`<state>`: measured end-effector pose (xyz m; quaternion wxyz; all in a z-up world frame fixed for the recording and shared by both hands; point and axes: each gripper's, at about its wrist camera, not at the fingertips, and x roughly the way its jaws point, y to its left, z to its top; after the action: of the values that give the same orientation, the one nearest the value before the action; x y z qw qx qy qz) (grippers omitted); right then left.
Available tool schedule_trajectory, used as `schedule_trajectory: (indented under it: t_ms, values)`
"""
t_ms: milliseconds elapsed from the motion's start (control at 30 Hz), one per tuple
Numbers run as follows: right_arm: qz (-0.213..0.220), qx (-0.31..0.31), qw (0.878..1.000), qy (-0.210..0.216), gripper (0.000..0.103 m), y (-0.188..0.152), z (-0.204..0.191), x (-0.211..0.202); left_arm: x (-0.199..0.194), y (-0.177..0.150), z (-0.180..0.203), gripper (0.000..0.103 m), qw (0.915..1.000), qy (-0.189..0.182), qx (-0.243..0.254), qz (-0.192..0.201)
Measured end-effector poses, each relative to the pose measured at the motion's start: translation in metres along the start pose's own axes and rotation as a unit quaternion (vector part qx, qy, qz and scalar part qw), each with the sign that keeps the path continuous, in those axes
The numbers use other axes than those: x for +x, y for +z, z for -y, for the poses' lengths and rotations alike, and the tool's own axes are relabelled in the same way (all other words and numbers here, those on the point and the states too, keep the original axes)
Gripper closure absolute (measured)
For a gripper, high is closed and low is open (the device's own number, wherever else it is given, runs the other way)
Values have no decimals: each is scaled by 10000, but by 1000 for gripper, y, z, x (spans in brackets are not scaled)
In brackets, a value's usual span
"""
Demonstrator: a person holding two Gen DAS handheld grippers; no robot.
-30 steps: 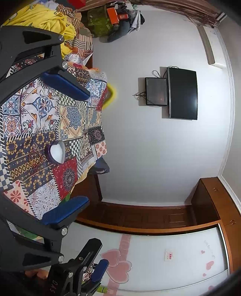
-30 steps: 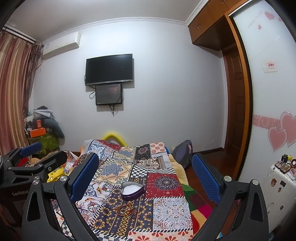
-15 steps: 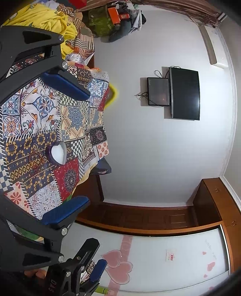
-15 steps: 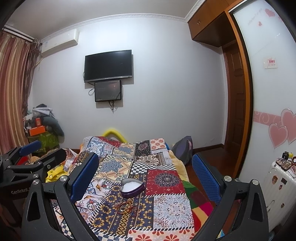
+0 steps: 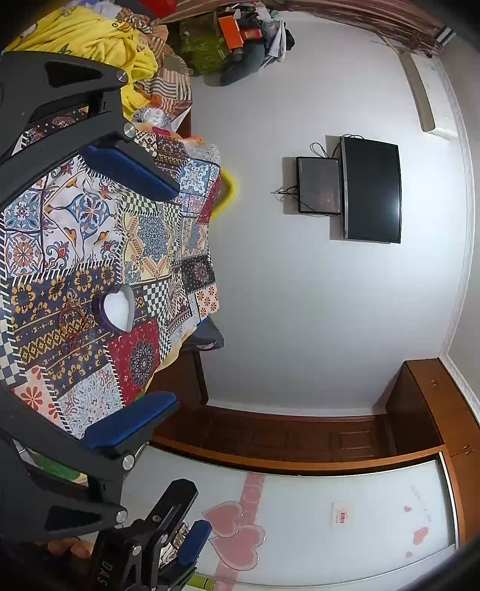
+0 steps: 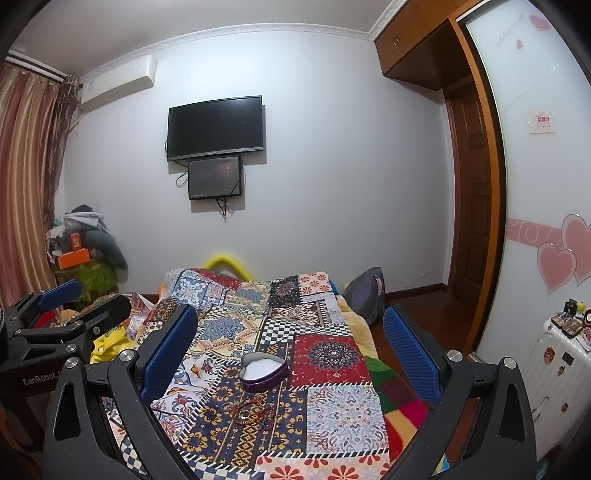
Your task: Organize jewelry
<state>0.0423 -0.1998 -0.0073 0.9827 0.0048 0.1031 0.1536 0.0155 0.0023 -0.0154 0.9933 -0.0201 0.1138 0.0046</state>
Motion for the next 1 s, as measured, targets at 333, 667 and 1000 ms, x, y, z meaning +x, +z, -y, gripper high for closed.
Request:
schedule_trajectory:
  t_ms: [333,667,1000]
  values:
    - [-5,0,10000,7,3,1,-1,0,0,0,0,0,10000,-13,-24,-9]
    - [-32,15,10000,7,3,1,0,2,0,0,-1,0,10000,-6,-38,-5]
    - [-142,-10,9999,-19,3,-3,0,13,12,-3,-8,0,9999,4,-114,-120]
